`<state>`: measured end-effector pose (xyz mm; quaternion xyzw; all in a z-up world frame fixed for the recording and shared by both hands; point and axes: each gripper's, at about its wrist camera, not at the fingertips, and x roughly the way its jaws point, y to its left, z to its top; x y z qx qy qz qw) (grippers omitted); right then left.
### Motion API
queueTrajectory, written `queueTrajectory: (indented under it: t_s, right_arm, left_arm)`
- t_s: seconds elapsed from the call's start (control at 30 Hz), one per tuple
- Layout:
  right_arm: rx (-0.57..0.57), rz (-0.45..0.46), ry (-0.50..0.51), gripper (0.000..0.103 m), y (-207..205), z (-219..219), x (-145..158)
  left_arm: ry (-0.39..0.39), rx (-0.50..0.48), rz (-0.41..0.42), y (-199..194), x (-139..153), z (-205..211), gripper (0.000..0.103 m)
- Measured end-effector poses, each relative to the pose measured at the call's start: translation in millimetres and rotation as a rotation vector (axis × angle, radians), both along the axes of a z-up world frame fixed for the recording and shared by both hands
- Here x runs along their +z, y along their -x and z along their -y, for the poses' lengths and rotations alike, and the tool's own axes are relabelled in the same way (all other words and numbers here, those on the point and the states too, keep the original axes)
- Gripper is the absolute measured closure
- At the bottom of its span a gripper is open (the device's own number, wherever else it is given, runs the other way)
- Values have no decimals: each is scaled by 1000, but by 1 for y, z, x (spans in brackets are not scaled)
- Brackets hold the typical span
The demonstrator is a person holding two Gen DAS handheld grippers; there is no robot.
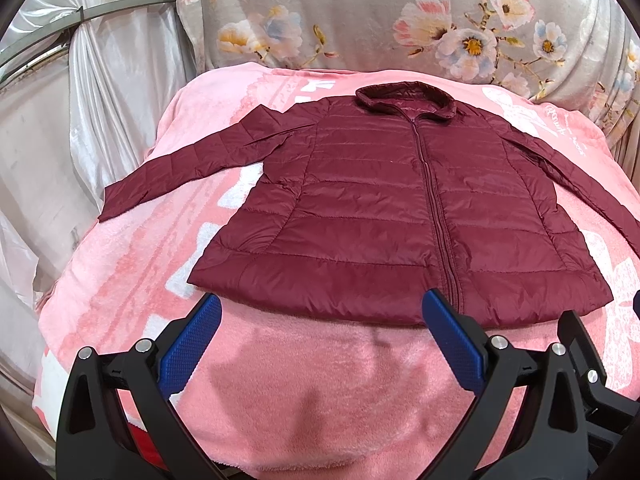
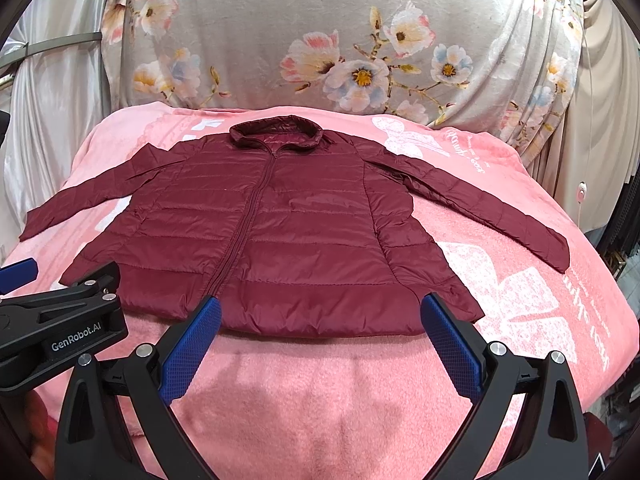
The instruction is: Fold large clothes
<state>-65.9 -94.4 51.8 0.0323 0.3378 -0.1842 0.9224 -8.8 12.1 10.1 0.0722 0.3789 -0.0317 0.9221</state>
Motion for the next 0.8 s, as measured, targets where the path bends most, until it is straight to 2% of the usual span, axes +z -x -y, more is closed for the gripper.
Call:
queueTrajectory:
  t_s: [0.37,0.53,0.73,0.8]
  right_arm:
    - [1,-1,-4,5,-1,0,-4]
    - [10,-15,-26,5,-7,6,-17]
    - [44,-13,-121,5,-23,34,-30]
    - [8,-2,-150,5,-29,59,-35]
  left_arm:
    - [-2,0,-11,-4,-10,6,5]
    - [-6,0,-29,-10,-14,10,5]
    - [18,-12,-65,-26,-21,12,5]
    - [38,-3,-70,-35,-22,9,5]
